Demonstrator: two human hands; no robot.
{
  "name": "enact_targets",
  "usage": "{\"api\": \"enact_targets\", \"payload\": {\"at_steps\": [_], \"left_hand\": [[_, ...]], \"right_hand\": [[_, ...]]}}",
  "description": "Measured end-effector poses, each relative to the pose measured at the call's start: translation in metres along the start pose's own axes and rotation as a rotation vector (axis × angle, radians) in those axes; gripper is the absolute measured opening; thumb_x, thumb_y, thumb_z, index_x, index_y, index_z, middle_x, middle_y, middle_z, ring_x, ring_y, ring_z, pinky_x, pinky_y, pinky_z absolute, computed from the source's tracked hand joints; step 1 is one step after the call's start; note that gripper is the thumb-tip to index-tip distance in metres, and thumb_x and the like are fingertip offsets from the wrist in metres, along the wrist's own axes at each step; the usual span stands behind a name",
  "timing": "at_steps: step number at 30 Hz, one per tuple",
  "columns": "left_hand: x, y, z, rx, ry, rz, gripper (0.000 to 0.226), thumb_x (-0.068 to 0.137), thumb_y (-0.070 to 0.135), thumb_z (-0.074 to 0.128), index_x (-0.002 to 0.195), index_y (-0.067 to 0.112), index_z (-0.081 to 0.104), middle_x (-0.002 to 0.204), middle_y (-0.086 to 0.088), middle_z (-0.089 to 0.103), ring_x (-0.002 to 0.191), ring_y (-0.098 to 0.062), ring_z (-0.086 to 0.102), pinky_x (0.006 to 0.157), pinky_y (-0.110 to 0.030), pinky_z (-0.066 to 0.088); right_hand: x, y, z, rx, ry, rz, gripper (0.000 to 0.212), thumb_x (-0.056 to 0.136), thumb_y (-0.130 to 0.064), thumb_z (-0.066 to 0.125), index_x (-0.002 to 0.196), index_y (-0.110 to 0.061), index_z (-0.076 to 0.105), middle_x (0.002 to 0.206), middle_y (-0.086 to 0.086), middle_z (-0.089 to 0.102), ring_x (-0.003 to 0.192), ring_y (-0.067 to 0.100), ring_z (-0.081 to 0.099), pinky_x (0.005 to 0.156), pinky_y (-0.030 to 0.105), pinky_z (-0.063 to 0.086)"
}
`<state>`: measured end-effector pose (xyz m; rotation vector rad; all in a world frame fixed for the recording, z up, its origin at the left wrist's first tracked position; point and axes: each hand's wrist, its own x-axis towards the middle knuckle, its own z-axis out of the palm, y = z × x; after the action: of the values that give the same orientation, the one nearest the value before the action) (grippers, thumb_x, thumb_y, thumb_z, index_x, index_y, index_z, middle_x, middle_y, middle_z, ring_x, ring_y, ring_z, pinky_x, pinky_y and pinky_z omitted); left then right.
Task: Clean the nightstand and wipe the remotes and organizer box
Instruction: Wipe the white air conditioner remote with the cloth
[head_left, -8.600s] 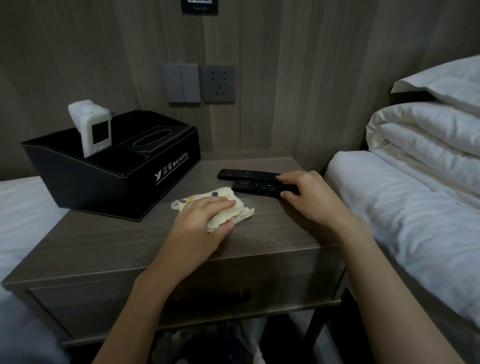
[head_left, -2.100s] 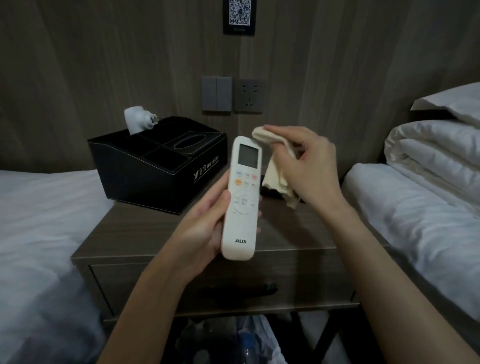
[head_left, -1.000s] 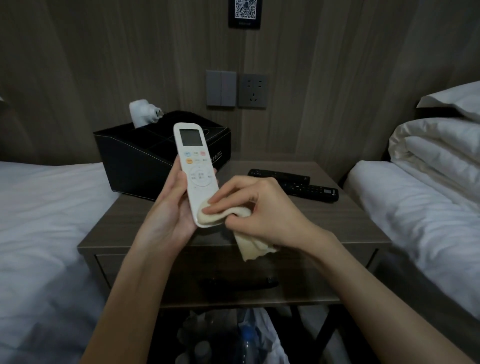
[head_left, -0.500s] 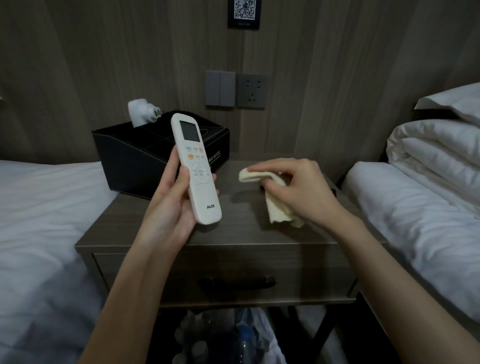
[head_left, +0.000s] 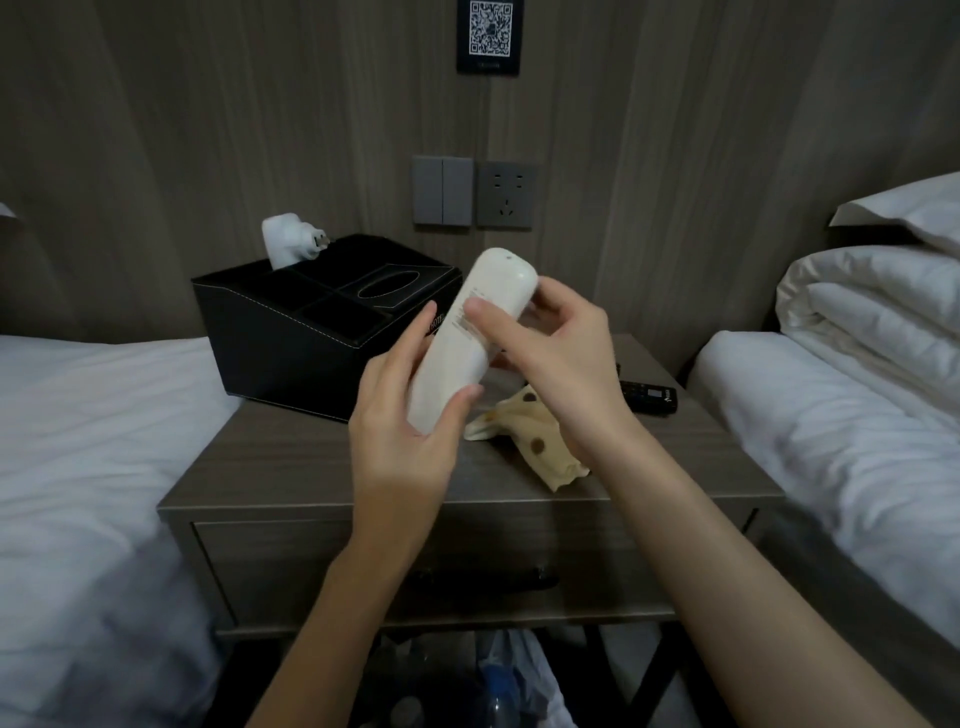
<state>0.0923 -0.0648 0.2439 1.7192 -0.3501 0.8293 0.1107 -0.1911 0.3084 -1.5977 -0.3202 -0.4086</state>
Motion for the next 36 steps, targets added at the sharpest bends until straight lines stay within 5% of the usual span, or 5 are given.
{"api": "enact_targets", "payload": {"at_steps": [4, 11, 15, 21, 36], "left_hand": [[0.003, 0.002, -0.005, 0.127, 0.007, 0.079, 0.067, 0.083, 0.026, 0.073, 0.142, 0.031, 0.041, 0.122, 0.001, 0.05, 0.113, -0.008, 0.053, 0.092, -0.018, 0.046], [0.015, 0.008, -0.026, -0.394, -0.282, -0.352, 0.04, 0.089, 0.035, 0.049, 0.129, 0.037, 0.053, 0.114, 0.004, 0.07, 0.102, -0.008, 0.067, 0.076, -0.024, 0.056], [0.016, 0.013, -0.03, -0.632, -0.423, -0.561, 0.038, 0.088, 0.035, 0.046, 0.124, 0.028, 0.057, 0.116, -0.01, 0.069, 0.106, -0.033, 0.067, 0.081, -0.047, 0.059], [0.015, 0.013, -0.034, -0.783, -0.534, -0.598, 0.039, 0.09, 0.029, 0.043, 0.128, 0.026, 0.05, 0.117, -0.014, 0.069, 0.104, -0.035, 0.068, 0.078, -0.047, 0.059], [0.022, -0.005, -0.043, -0.683, -0.369, -0.601, 0.057, 0.078, 0.022, 0.061, 0.125, 0.052, 0.048, 0.11, 0.004, 0.072, 0.104, -0.029, 0.068, 0.083, -0.05, 0.057]], "right_hand": [[0.002, 0.0, -0.002, 0.074, -0.009, 0.018, 0.032, 0.083, -0.014, 0.074, 0.112, -0.015, 0.063, 0.099, 0.001, 0.074, 0.09, 0.009, 0.071, 0.071, 0.029, 0.06], [0.01, -0.007, -0.018, 0.112, -0.185, -0.011, 0.045, 0.083, -0.009, 0.072, 0.121, -0.017, 0.051, 0.103, 0.01, 0.074, 0.095, 0.023, 0.071, 0.081, 0.044, 0.059], [0.013, -0.006, -0.018, 0.246, -0.231, 0.031, 0.05, 0.075, -0.014, 0.075, 0.121, -0.018, 0.057, 0.117, 0.012, 0.066, 0.104, 0.025, 0.068, 0.077, 0.038, 0.058], [0.013, -0.001, -0.016, 0.22, -0.247, 0.042, 0.046, 0.079, -0.012, 0.074, 0.123, -0.02, 0.061, 0.113, 0.005, 0.069, 0.101, 0.016, 0.069, 0.076, 0.028, 0.057], [0.02, 0.058, -0.032, -0.951, -0.614, 0.073, 0.043, 0.086, -0.037, 0.069, 0.126, -0.037, 0.056, 0.128, -0.008, 0.06, 0.116, 0.01, 0.054, 0.098, 0.033, 0.046]]}}
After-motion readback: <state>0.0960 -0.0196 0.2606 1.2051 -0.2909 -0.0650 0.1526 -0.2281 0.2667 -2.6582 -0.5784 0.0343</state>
